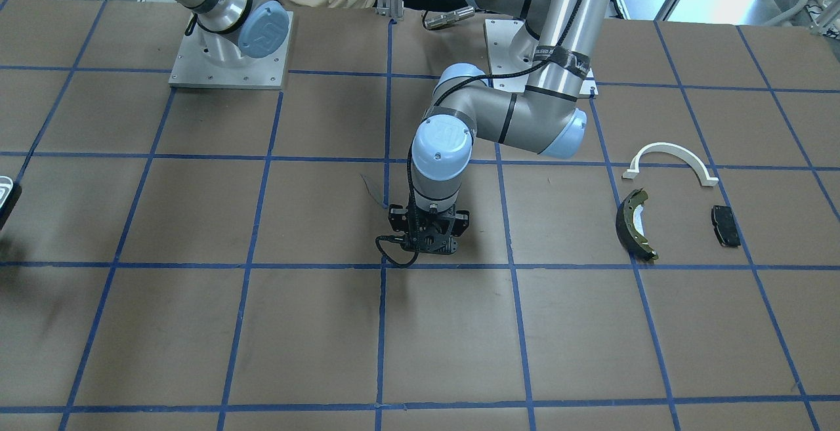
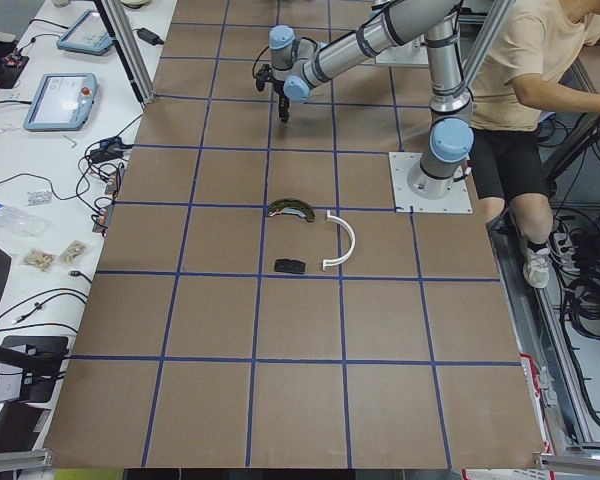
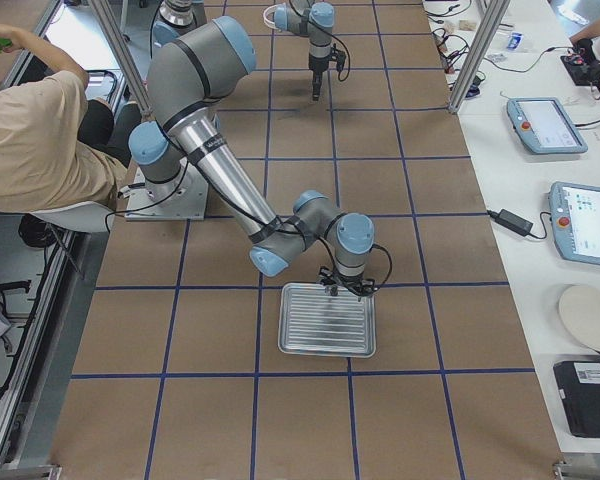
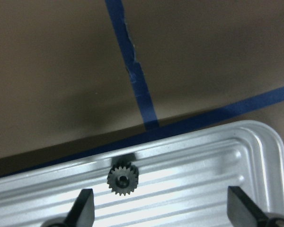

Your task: Place bearing gear from tray to pile

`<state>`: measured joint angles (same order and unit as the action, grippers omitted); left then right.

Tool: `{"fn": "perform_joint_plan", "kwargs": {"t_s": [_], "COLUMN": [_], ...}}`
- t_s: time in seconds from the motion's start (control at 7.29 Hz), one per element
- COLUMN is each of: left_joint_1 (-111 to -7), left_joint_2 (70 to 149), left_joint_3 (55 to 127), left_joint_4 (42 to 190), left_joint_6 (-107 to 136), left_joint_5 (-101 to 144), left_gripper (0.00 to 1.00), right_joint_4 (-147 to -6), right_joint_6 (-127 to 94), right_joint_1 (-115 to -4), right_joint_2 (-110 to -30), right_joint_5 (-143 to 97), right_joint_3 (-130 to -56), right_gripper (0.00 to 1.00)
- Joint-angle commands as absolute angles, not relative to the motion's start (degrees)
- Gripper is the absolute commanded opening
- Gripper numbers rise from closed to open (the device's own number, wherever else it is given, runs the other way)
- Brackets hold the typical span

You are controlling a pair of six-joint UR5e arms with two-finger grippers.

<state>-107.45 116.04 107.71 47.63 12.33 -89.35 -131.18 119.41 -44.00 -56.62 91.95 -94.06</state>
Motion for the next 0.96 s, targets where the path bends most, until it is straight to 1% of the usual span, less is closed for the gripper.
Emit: {"fn": "perform_joint_plan", "kwargs": {"t_s": [0.0, 0.14, 0.27, 0.41, 0.55, 0.69, 0.82], "left_joint_1": [-107.5, -107.4, -107.1, -105.9, -102.9, -99.5, -95.7], "left_joint_2": [116.3, 116.3, 115.8, 115.2, 113.8, 112.7, 112.1], "left_joint_3": [107.7, 107.4, 106.4, 104.5, 101.2, 96.2, 90.8], "left_joint_4": [47.5, 47.5, 47.7, 48.8, 55.0, 62.2, 70.0], "left_joint_6": [12.3, 12.3, 12.1, 10.5, 7.9, 4.2, -2.0], "left_joint_5": [-89.1, -89.4, -89.5, -89.8, -89.9, -90.0, -91.9], "left_gripper": [0.18, 0.00, 0.00, 0.00, 0.00, 0.00, 0.00], "right_joint_4": [-131.0, -130.9, -131.1, -131.0, -131.3, -131.3, -131.1], "right_joint_6": [120.1, 120.1, 120.1, 119.6, 119.6, 119.2, 119.2], "right_joint_1": [-44.0, -43.9, -43.9, -43.9, -43.9, -43.9, -43.9], "right_joint_2": [-56.3, -56.3, -56.4, -56.4, -56.5, -56.8, -57.0], "right_joint_5": [91.9, 92.0, 91.8, 91.8, 91.9, 92.2, 92.6], "right_joint_3": [-94.1, -94.7, -95.5, -95.5, -95.5, -95.4, -95.4], "right_gripper": [0.94, 0.92, 0.92, 0.88, 0.72, 0.57, 0.49]}}
